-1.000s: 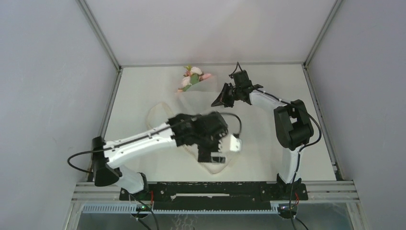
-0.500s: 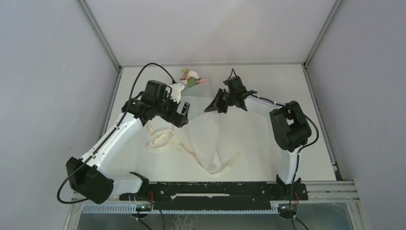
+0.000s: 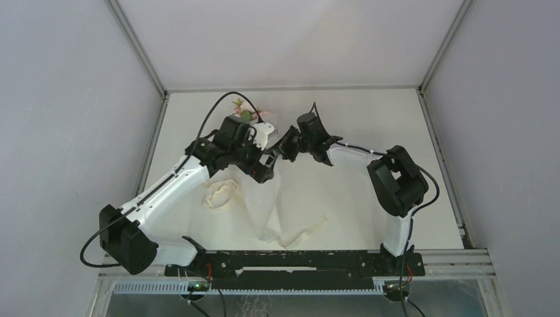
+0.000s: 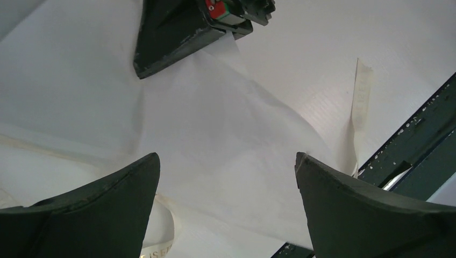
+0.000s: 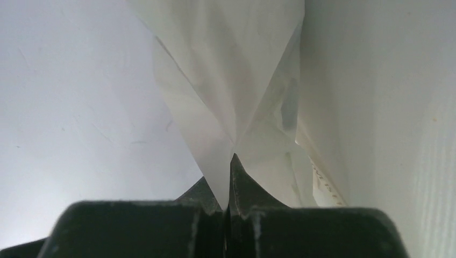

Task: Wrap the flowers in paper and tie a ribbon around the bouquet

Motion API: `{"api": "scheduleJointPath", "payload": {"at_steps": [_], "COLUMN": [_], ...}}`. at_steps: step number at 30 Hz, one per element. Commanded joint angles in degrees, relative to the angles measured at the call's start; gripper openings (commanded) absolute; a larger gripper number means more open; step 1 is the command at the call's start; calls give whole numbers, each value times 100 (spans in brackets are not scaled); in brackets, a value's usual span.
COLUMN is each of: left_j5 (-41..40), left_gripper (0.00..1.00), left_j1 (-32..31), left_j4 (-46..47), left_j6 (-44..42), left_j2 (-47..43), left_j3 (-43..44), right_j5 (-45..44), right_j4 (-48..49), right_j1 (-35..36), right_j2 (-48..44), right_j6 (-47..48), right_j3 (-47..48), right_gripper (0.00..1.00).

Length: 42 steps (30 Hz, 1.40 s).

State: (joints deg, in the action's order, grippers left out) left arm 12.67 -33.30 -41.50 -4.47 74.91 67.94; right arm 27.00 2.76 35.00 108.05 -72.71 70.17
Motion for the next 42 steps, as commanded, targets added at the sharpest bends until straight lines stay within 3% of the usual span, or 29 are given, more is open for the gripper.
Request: {"api": "scheduleJointPath", "payload": {"at_steps": [1, 5, 10, 14, 17, 25, 29, 33, 34, 39, 42], "left_j5": [-462, -271, -429, -763, -1080, -1219, -1703, -1547, -1472, -1179, -1036], "left_gripper": [100, 100, 100, 100, 100, 100, 99, 93, 92, 91, 91], "left_j1": [-64, -84, -138, -616, -1017, -1287, -1339, -1333, -1335, -1295, -1272], "left_j4": [85, 130, 231, 346, 479, 1000, 914, 768, 766, 674, 612], "left_j6": [-25, -20, -170, -330, -406, -494, -570, -586, -594, -622, -592], "left_j2": [155, 173, 331, 319, 327, 714, 1286, 1541, 1539, 1723, 1846], "left_j3": [329, 326, -253, -699, -906, -1419, -1393, -1484, -1533, -1583, -1517], "right_j5": [-499, -686, -795, -969, -1037, -1147, -915, -198, -161, -501, -568], "right_j4": [719, 803, 1460, 1955, 2000, 2067, 1927, 929, 610, -825, -1380], "right_j1": [57, 175, 467, 612, 672, 753, 702, 540, 497, 231, 83], "right_j2": [-404, -517, -650, -672, -667, -772, -710, -536, -581, -1351, -1857], "right_j6": [-729, -886, -1450, -1820, -1841, -1873, -1261, -50, 279, 1819, 2258], "right_j3": [67, 13, -838, -1305, -1360, -1802, -1924, -1556, -1546, -1543, -1547], "right_gripper": [0, 0, 0, 0, 0, 0, 1, 37, 42, 54, 58]}}
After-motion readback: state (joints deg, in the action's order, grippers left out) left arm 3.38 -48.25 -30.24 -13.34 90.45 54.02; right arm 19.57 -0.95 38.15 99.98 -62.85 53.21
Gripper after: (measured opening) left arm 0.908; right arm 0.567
